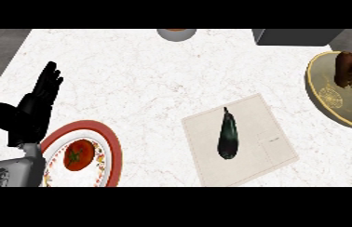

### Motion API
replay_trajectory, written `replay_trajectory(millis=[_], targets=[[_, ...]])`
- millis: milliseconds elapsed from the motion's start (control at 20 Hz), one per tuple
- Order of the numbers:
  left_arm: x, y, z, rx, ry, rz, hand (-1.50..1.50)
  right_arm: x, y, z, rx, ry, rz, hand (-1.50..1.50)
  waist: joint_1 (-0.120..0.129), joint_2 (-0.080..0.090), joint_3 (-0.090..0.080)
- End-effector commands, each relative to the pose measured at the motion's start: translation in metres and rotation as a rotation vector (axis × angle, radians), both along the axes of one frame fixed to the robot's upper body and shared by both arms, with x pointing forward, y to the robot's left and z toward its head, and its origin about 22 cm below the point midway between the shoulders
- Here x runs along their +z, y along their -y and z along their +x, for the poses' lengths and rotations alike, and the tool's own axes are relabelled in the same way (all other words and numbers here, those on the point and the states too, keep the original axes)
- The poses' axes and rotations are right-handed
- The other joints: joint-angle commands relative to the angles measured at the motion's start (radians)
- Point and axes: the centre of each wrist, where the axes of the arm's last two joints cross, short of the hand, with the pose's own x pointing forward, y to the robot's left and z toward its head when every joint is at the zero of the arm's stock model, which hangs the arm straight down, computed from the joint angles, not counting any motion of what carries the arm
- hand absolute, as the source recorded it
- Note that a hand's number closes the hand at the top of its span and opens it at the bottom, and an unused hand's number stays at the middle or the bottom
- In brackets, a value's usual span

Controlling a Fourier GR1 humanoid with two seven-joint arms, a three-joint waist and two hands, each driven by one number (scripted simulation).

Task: Pick the sweet potato from the placemat and place it in the bowl

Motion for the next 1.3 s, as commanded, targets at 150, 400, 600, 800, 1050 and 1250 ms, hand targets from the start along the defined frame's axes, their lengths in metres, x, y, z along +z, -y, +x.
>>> replay_trajectory(millis=[150, 400, 600, 800, 1050, 1250], targets=[[-0.004, 0.005, 0.011, 0.026, -0.012, -0.016, 0.00, -0.003, 0.009, -0.010, 0.032, 0.348, 0.125, -1.50, -0.026, -0.004, 0.000], [0.004, -0.015, -0.002, 0.042, -0.012, 0.012, 0.00, 0.032, 0.027, -0.019, -0.049, 0.777, 0.211, -1.50, -0.037, -0.016, 0.001], [0.005, -0.016, -0.008, 0.049, -0.001, -0.005, 0.00, 0.025, 0.068, -0.067, -0.067, 0.881, 0.265, -1.50, -0.034, -0.013, -0.001], [0.002, -0.014, -0.008, 0.030, -0.010, 0.010, 0.00, 0.002, 0.084, -0.116, -0.082, 0.832, 0.314, -1.50, -0.037, -0.013, -0.002], [-0.008, -0.018, -0.022, 0.047, -0.005, 0.006, 0.00, -0.018, 0.098, -0.194, -0.047, 0.886, 0.329, -1.50, -0.044, -0.017, -0.003], [0.009, -0.013, -0.017, 0.037, -0.017, 0.003, 0.00, -0.023, 0.103, -0.244, 0.008, 0.920, 0.420, -1.50, -0.043, -0.016, -0.003]])
